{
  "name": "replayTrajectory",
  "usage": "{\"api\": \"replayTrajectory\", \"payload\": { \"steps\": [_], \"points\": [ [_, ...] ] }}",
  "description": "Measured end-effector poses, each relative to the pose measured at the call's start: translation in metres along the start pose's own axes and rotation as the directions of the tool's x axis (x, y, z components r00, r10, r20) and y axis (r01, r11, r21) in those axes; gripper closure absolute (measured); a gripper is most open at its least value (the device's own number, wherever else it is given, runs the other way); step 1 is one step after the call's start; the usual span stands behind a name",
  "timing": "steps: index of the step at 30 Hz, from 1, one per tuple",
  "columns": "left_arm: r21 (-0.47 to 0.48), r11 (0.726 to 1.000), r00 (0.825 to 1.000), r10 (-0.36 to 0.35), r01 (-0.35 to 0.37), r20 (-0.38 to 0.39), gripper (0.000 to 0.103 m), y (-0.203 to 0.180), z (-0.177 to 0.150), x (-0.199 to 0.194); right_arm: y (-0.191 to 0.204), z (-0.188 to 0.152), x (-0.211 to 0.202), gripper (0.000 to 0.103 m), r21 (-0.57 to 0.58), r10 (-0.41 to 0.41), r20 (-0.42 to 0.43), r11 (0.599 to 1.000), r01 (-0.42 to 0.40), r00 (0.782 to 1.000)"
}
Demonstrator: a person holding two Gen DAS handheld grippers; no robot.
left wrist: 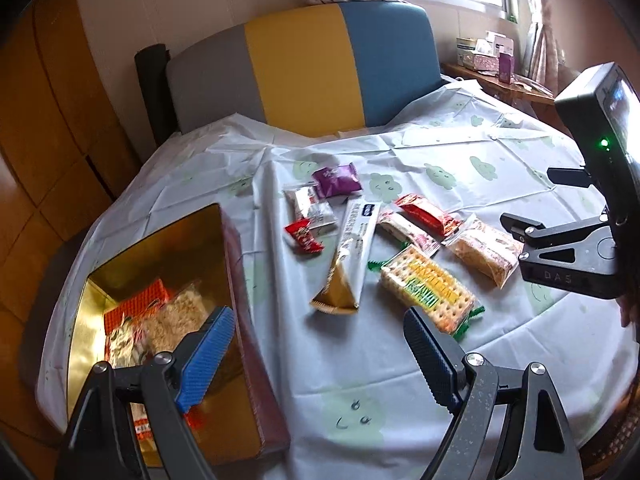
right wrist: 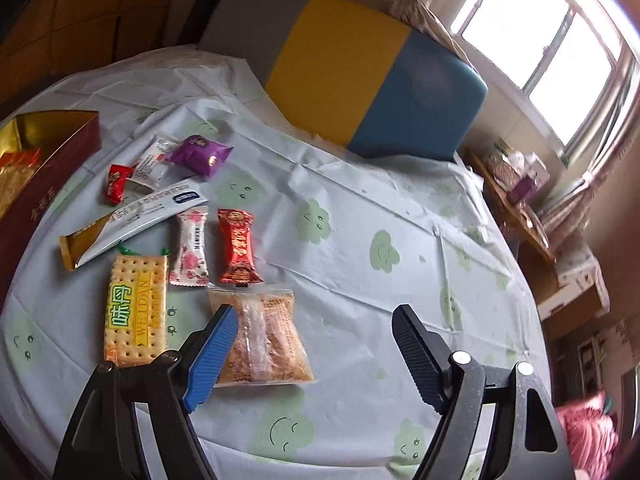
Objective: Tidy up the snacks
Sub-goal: 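Grasp the white-and-gold stick packet with the left gripper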
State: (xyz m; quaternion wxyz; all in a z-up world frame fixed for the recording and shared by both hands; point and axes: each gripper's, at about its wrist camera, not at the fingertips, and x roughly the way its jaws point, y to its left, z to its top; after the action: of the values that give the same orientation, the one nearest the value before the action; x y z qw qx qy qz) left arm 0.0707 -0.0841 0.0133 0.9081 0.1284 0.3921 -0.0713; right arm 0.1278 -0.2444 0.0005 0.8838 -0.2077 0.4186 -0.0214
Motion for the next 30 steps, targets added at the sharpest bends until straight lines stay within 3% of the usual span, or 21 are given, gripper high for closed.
{"api": "replayTrajectory", "payload": {
  "steps": [14,19,26,30],
  "points": [
    [0.050,0.997,0.998,-0.053,0.055,-0.047,0.017,-0.017,0.016,0.035,-0.011,-0.004,0.018,0.022,0.043,0.010,-0.089,0.999,-0.006,0.996],
    [0.004,0.993,0.986,-0.116,0.118,-0.115,0.026,-0.006,0.025,0.060,-0.017,-0.004,0.023,0.022,0.079,0.026,-0.111,0.997,-0.017,0.993],
    [-0.204,0.962,0.953,-0.224,0.182,-0.205,0.052,0.047,0.050,0.097,-0.021,-0.003,0.024,0.022,0.099,0.033,-0.114,0.995,-0.021,0.993],
    [-0.179,0.966,0.943,-0.229,0.188,-0.244,0.058,0.044,0.058,0.111,-0.023,-0.002,0.022,0.022,0.109,0.037,-0.105,0.994,-0.026,0.994]
  ]
}}
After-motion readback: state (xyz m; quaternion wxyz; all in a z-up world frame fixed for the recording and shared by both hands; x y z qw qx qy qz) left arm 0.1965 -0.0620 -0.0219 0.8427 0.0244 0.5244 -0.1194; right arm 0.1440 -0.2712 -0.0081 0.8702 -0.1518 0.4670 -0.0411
